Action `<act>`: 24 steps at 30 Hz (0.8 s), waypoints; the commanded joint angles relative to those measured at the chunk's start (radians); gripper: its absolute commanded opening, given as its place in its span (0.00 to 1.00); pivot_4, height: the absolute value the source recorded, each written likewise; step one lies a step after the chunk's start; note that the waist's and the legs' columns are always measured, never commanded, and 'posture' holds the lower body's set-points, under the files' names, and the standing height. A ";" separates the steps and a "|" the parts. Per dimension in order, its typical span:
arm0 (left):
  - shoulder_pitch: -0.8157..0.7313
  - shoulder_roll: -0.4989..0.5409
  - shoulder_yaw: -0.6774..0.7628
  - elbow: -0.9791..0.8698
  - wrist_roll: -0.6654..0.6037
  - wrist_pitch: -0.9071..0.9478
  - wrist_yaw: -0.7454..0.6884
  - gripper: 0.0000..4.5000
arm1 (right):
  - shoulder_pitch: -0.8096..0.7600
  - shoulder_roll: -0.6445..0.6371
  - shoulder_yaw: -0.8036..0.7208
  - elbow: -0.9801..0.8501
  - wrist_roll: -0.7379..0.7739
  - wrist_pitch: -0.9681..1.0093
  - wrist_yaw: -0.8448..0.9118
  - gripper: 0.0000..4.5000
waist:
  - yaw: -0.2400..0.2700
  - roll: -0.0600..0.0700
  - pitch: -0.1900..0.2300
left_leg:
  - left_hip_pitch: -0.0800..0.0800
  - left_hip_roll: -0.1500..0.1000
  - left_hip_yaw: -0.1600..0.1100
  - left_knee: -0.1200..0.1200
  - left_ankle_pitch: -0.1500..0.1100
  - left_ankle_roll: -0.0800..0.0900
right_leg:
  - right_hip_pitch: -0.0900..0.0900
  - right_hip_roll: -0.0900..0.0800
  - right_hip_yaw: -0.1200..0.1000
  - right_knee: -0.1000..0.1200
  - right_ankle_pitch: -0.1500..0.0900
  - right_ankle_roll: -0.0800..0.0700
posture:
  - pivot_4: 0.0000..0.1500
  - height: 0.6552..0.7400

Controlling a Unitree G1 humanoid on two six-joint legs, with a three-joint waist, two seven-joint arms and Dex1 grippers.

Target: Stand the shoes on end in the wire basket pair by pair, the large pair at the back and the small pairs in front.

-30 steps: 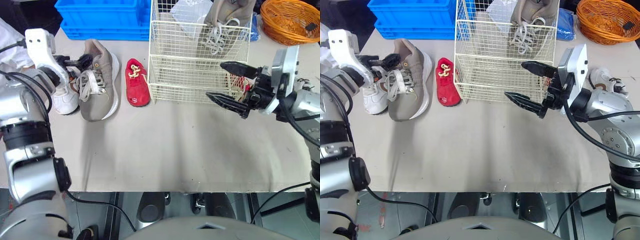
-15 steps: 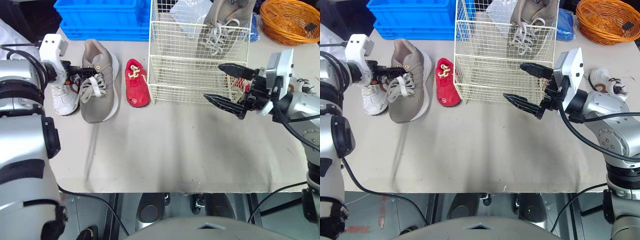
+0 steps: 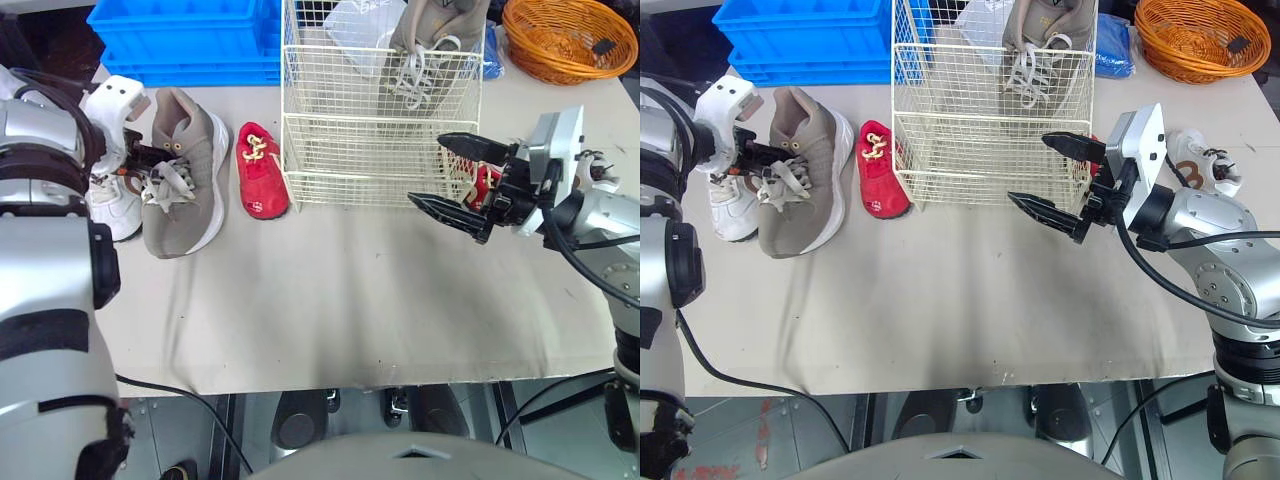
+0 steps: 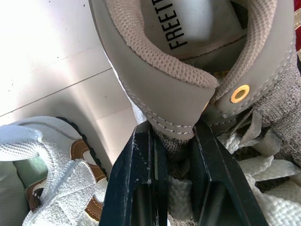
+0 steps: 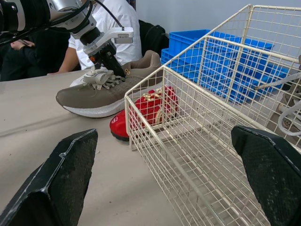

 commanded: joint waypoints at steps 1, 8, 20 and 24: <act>0.022 0.007 0.018 0.057 0.013 0.034 -0.018 0.06 | -0.007 0.002 -0.030 -0.030 0.019 -0.012 0.004 1.00 | 0.000 0.000 0.000 | 0.000 0.000 0.000 0.000 0.000 0.000 | 0.000 0.000 0.000 0.000 0.000 0.000 | 1.00 0.36; -0.027 0.070 0.191 0.033 -0.093 0.010 0.090 0.06 | -0.045 0.020 -0.034 0.002 0.052 -0.013 0.025 1.00 | 0.000 -0.001 0.001 | -0.002 0.000 0.000 0.000 0.000 0.000 | -0.002 0.000 -0.001 0.001 0.000 0.000 | 1.00 0.36; -0.196 0.121 0.471 -0.118 -0.321 -0.082 0.213 0.06 | -0.095 0.058 -0.047 0.049 0.106 -0.029 0.071 1.00 | 0.012 -0.012 0.003 | -0.022 -0.001 -0.009 0.011 0.000 0.000 | -0.013 -0.001 -0.012 0.003 0.000 0.000 | 1.00 0.36; -0.218 0.074 0.547 -0.206 -0.406 -0.134 0.260 0.06 | -0.114 0.079 -0.065 0.062 0.120 -0.037 0.056 1.00 | 0.010 -0.012 0.003 | -0.023 -0.001 -0.011 0.016 0.000 0.000 | -0.013 -0.002 -0.013 0.007 0.000 0.000 | 1.00 0.36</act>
